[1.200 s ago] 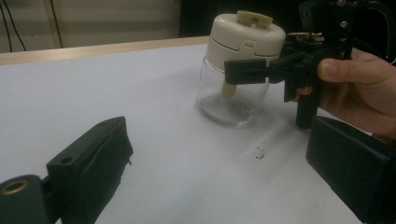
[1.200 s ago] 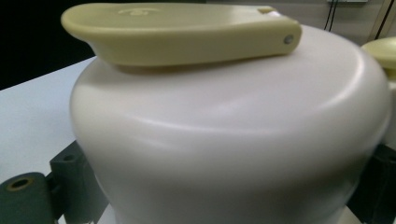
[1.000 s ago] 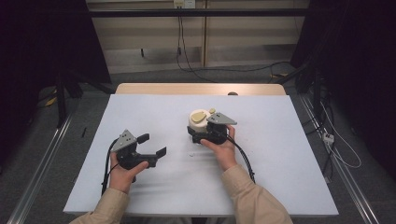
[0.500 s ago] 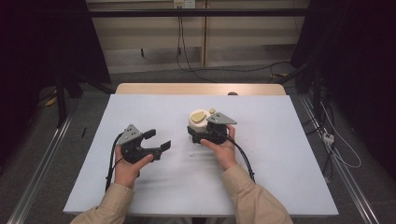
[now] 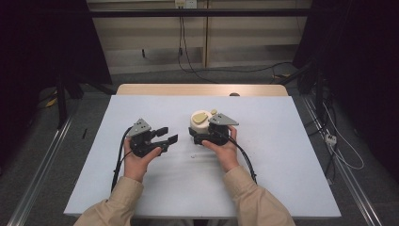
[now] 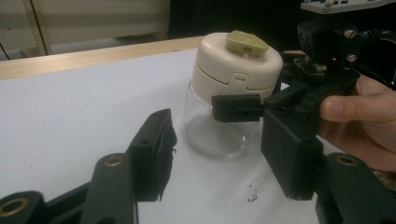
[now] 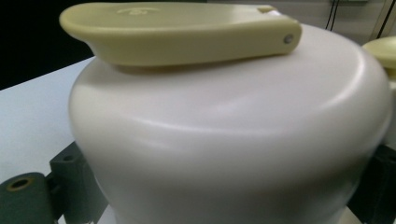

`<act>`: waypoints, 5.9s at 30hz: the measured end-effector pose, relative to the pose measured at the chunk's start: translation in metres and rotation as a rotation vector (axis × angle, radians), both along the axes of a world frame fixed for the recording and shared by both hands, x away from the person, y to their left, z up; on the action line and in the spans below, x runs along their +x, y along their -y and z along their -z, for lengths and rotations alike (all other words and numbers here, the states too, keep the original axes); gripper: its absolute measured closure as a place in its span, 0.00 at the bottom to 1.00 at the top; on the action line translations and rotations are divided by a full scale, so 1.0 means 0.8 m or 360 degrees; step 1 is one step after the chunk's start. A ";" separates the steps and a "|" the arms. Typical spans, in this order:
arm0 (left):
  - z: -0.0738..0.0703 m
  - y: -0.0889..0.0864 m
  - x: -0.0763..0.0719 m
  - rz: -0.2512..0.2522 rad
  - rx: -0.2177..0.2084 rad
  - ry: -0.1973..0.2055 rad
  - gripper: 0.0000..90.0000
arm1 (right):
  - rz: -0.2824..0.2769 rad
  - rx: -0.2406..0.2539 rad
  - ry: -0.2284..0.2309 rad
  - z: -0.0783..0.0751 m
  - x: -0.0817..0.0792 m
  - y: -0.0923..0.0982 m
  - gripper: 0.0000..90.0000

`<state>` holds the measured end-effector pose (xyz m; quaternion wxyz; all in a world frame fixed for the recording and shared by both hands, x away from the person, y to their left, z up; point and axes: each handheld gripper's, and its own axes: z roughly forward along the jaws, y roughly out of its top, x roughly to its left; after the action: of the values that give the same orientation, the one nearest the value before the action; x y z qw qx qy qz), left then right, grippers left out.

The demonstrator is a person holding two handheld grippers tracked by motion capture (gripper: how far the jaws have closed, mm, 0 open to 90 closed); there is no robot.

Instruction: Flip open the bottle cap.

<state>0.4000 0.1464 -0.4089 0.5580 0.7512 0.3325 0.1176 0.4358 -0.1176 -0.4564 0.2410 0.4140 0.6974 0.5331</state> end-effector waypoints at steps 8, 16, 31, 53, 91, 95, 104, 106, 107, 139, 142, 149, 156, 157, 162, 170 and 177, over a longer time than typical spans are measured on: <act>-0.004 0.012 0.010 0.0031 0.0023 -0.0027 0.60 | 0.0000 0.0000 0.0000 0.000 0.000 0.000 0.07; -0.006 0.017 0.016 0.0064 0.0018 -0.0064 0.74 | 0.0001 0.0000 -0.0002 0.000 0.000 0.000 0.07; -0.016 0.033 0.028 0.0152 0.0012 -0.0098 0.93 | 0.0000 0.0002 -0.0006 0.000 0.000 0.000 0.07; -0.031 0.053 0.040 0.0197 0.0023 -0.0124 1.00 | 0.0001 0.0000 -0.0010 0.000 0.000 0.000 0.07; -0.034 0.073 0.050 0.0161 0.0161 -0.0129 1.00 | -0.0002 0.0001 -0.0012 0.000 0.001 0.000 0.07; -0.035 0.074 0.050 0.0160 0.0166 -0.0132 1.00 | -0.0003 0.0002 -0.0013 0.000 0.001 0.000 0.07; -0.036 0.078 0.052 0.0167 0.0178 -0.0131 1.00 | -0.0005 0.0002 -0.0011 0.000 0.001 0.000 0.07; -0.037 0.079 0.052 0.0162 0.0179 -0.0129 1.00 | -0.0005 0.0003 -0.0011 0.000 0.001 0.000 0.07; -0.037 0.079 0.052 0.0159 0.0173 -0.0127 1.00 | -0.0005 0.0003 -0.0011 0.000 0.001 0.000 0.07; -0.044 0.082 0.055 0.0156 0.0136 -0.0128 1.00 | -0.0005 0.0002 -0.0011 0.000 0.001 0.001 0.07; -0.045 0.082 0.055 0.0153 0.0132 -0.0130 1.00 | -0.0005 0.0002 -0.0011 0.000 0.001 0.001 0.07; -0.046 0.083 0.055 0.0147 0.0131 -0.0125 1.00 | -0.0004 0.0003 -0.0010 0.000 0.001 0.001 0.07; -0.051 0.085 0.056 0.0145 0.0125 -0.0115 1.00 | -0.0004 0.0002 -0.0011 0.000 0.001 0.001 0.07; -0.052 0.085 0.056 0.0149 0.0133 -0.0111 1.00 | -0.0005 0.0002 -0.0011 0.000 0.001 0.001 0.07; -0.054 0.087 0.056 0.0149 0.0131 -0.0108 1.00 | -0.0004 0.0002 -0.0010 0.000 0.001 0.001 0.07; -0.057 0.091 0.058 0.0150 0.0138 -0.0101 1.00 | -0.0007 0.0003 -0.0013 0.000 0.001 0.001 0.07; -0.058 0.092 0.059 0.0142 0.0140 -0.0105 1.00 | -0.0007 0.0002 -0.0014 0.000 0.001 0.001 0.07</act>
<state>0.4471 0.0728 -0.3624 0.5179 0.7926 0.3112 0.0823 0.4368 -0.1182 -0.4565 0.2364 0.4150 0.6990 0.5323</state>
